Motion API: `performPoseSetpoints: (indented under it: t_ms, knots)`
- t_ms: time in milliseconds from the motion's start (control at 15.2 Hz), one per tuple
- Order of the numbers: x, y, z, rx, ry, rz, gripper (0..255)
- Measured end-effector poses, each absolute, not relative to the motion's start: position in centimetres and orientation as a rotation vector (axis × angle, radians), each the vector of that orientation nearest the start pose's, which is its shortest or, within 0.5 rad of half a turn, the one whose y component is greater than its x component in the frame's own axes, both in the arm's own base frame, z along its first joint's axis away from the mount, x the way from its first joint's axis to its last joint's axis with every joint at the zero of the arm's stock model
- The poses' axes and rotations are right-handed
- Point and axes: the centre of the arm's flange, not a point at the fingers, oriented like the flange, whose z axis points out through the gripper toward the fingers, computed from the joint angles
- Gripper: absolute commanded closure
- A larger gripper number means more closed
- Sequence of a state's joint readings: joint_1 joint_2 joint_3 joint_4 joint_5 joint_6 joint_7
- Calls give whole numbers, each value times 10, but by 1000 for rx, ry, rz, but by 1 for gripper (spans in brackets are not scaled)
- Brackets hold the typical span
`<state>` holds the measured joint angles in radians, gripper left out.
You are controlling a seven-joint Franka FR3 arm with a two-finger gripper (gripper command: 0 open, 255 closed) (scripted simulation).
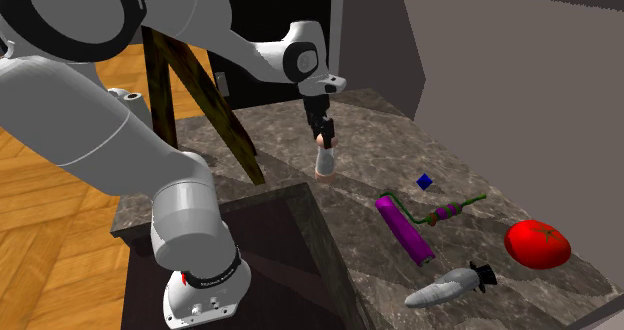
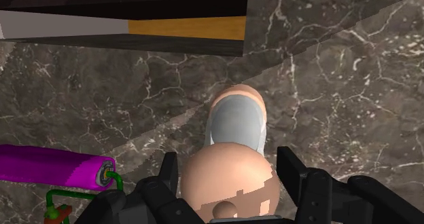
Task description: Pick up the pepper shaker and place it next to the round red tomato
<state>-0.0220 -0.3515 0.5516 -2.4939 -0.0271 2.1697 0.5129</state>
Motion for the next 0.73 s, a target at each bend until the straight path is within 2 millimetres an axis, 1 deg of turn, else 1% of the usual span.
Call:
performPoseSetpoints:
  t_ms: [66,198,726]
  knots:
    - [373,216,393,-3328,-4,-132,255]
    - [373,216,400,-3328,-4,-132,255]
    - [372,216,440,-3328,-5,-132,255]
